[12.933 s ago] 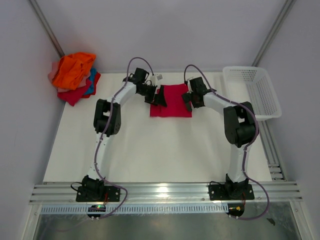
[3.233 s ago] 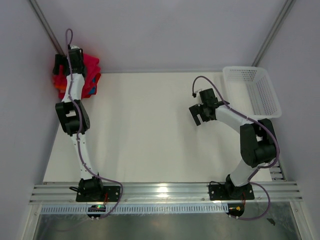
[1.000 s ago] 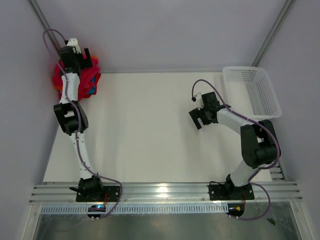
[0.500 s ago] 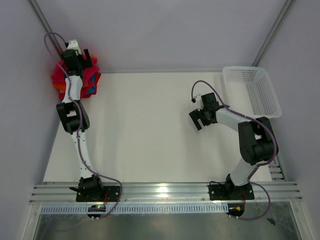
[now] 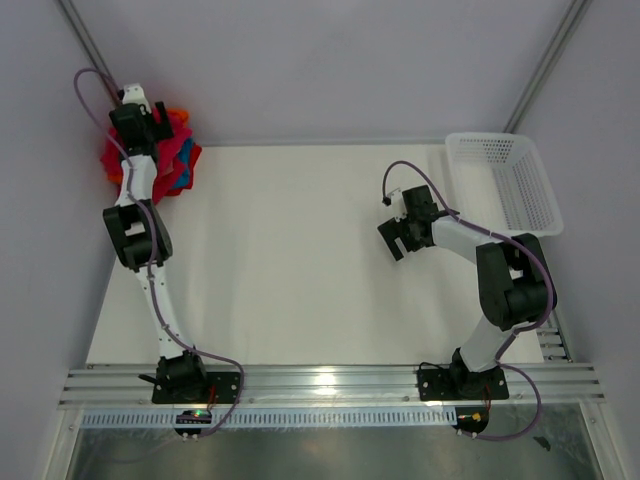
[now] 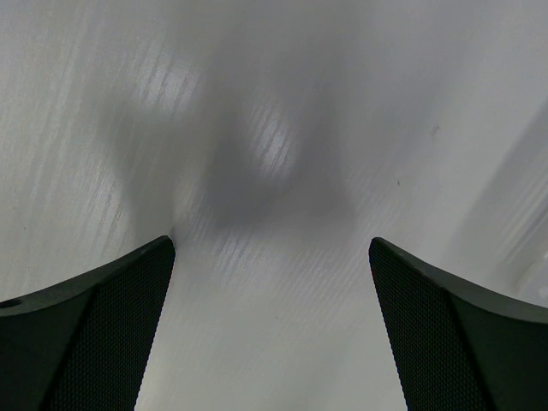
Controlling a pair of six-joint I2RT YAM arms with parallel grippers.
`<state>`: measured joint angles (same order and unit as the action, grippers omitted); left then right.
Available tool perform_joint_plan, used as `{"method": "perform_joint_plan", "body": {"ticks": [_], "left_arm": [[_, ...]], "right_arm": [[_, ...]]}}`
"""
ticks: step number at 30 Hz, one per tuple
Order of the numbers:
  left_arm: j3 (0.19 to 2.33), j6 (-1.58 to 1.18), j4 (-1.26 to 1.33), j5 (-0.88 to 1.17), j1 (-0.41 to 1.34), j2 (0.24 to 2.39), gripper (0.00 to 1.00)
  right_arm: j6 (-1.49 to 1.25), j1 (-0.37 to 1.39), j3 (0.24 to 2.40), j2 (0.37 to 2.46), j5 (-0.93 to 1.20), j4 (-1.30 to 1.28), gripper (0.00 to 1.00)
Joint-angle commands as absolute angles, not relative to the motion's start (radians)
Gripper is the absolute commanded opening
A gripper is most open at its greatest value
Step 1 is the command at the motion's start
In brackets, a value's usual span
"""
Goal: Fold and stack the t-shirts
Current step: Put the neatly folded tshirt into the corner of the board with the left arm
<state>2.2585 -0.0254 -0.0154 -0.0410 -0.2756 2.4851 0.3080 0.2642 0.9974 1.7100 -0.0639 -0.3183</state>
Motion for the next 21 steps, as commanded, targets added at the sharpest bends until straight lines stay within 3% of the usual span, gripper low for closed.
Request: {"method": "perform_joint_plan", "body": {"ticks": [1, 15, 21], "left_arm": [[2.224, -0.011, -0.063, -0.101, -0.319, 2.456, 0.96], [2.266, 0.023, -0.155, 0.211, -0.318, 2.287, 0.96], [2.255, -0.084, -0.166, 0.348, -0.318, 2.177, 0.96]], "right_arm": [[0.305, 0.258, 1.000, 1.689, -0.046, -0.305, 0.99], [0.302, 0.258, 1.002, 1.664, -0.034, -0.310, 0.99], [0.299, 0.259, 1.005, 1.655, -0.015, -0.314, 0.99]]}}
